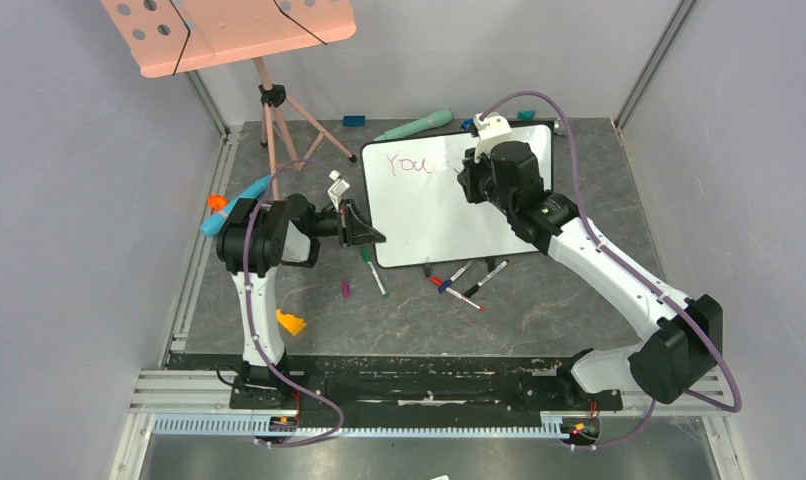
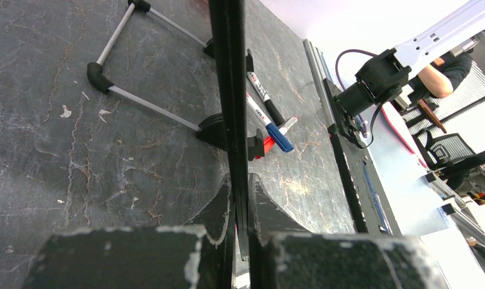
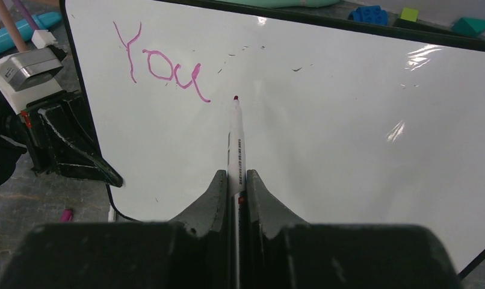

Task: Write a sentence on the whiteboard

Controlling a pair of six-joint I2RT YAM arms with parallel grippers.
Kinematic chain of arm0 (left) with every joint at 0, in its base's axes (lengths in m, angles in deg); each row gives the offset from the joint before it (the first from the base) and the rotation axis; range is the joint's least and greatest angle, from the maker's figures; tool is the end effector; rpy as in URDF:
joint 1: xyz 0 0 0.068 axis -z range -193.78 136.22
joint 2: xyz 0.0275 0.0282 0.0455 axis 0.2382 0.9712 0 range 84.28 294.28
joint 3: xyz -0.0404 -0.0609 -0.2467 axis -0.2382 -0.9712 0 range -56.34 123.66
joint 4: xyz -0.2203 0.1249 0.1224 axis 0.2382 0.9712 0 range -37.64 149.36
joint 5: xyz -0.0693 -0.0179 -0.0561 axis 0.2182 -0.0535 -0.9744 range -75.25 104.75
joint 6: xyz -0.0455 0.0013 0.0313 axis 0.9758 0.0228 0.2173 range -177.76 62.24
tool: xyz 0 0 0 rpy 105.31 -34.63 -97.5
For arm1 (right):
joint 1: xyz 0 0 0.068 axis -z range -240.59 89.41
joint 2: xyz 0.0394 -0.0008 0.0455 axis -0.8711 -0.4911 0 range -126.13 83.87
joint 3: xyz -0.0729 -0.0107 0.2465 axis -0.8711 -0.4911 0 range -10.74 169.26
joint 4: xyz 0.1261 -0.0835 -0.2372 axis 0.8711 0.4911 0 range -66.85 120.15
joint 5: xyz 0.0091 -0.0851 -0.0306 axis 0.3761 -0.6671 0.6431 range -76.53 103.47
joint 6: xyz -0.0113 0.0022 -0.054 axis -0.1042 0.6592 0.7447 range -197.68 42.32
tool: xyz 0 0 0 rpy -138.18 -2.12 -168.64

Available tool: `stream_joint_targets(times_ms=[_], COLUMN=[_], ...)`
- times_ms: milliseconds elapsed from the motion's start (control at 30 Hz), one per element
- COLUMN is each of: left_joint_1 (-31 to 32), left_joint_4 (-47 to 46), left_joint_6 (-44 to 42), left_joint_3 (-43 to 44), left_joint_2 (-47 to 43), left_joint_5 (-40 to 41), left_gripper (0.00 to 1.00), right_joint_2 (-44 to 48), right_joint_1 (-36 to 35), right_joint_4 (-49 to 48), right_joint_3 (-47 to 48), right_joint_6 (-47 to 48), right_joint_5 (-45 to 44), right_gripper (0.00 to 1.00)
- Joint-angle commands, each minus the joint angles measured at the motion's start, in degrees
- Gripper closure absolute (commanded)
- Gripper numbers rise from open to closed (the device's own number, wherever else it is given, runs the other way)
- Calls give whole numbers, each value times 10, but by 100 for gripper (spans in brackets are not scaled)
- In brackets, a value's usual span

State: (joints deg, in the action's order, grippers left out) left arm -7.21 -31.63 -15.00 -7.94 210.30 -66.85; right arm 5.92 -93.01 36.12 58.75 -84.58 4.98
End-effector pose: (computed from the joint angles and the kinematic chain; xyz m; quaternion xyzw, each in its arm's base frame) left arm 0.3539 -0.0781 0.0759 0.3062 0.6310 -0.6313 0.3309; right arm 0.2931 0.1798 0.3356 -0.1413 0.8128 0.1314 0.5497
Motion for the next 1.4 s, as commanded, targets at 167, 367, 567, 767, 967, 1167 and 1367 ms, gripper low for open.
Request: stream_joint_targets(times_ms=[167, 367, 567, 767, 967, 1167, 1367], left_joint_1=[4, 4, 5, 5, 5, 6, 6], left_joint_4=[-52, -52, -52, -53, -52, -52, -52], left_joint_6=[-51, -53, -52, -51, -53, -54, -53], left_joint_3=[6, 6, 7, 8, 6, 6, 6], left_joint_2=[7, 7, 9, 9, 7, 7, 8], left_joint_5=[-13, -14, -17, -17, -17, -16, -16], left_gripper=[90, 88, 77, 76, 90, 95, 98], right_joint_2=[-2, -23, -25, -24, -34, -31, -28], right_joint_1=[-2, -2, -2, -1, -1, 1, 3], right_joint_4=[-12, 8, 9, 11, 27, 28, 30], right_joint_3=[12, 34, 32, 32, 52, 54, 51], right_joint_6=[1, 1, -2, 0, 0, 4, 3], right_joint_5=[-45, -53, -53, -68, -81, -89, -88], right_gripper=[100, 100, 100, 100, 100, 100, 100])
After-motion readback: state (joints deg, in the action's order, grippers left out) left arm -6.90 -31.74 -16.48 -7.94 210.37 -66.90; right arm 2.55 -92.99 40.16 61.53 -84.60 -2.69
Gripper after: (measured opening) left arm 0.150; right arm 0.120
